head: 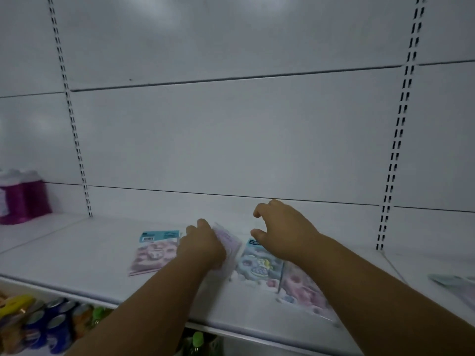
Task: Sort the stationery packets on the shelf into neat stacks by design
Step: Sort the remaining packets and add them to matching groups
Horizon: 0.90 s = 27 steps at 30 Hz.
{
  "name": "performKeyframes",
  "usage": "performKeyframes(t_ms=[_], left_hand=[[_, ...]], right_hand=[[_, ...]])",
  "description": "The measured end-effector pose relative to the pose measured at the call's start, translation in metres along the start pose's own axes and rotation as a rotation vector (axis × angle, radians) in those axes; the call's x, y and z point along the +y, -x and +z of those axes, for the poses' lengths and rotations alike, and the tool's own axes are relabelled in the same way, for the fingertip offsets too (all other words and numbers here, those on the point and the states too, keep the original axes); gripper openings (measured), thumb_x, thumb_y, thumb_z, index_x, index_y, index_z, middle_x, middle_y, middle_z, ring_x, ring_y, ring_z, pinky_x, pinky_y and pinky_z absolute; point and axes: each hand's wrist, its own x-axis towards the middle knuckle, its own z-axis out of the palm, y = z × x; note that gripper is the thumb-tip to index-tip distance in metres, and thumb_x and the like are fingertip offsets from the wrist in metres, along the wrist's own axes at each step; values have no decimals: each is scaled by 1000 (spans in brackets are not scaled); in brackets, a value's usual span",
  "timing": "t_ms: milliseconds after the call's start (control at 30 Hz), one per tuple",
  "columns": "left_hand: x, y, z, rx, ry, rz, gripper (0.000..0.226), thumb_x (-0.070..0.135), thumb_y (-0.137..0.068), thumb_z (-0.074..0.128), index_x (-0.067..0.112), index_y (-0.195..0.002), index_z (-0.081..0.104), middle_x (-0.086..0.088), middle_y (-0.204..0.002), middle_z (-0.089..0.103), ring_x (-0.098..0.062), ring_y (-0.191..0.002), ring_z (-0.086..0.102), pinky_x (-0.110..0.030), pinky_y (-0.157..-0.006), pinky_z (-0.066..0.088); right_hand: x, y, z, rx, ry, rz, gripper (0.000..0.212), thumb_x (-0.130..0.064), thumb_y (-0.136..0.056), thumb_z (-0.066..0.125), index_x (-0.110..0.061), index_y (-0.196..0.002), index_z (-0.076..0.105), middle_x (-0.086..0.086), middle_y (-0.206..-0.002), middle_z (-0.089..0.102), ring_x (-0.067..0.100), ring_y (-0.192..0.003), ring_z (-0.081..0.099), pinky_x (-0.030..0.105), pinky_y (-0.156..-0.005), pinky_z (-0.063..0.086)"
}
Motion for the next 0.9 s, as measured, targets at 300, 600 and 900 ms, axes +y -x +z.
performKeyframes(t_ms=[300, 600, 900], left_hand=[[-40, 5, -32, 50, 1050, 214, 18, 10, -86, 67, 14, -102, 59, -6, -92, 70, -19, -74, 71, -27, -53, 57], [-99, 13, -62, -97, 1130, 316, 15, 15, -90, 66, 21, -102, 58, -3, -99, 71, -22, -83, 72, -31, -59, 58], [-107, 22, -67, -106, 1195, 333, 14, 17, -92, 64, 26, -99, 58, 4, -98, 71, -17, -83, 71, -34, -67, 57]], right_hand=[[-41, 6, 49, -234, 118, 398, 48, -51, -80, 58, -15, -112, 60, 6, -111, 66, 22, -96, 62, 29, -77, 44], [-69, -14, 76, -302, 193, 696, 80, -66, -69, 46, -20, -135, 43, 5, -136, 56, 31, -124, 53, 43, -99, 36], [-89, -11, 68, -24, 9, 711, 115, -62, -54, 78, -18, -144, 20, 17, -129, 39, 33, -121, 43, 39, -97, 43]])
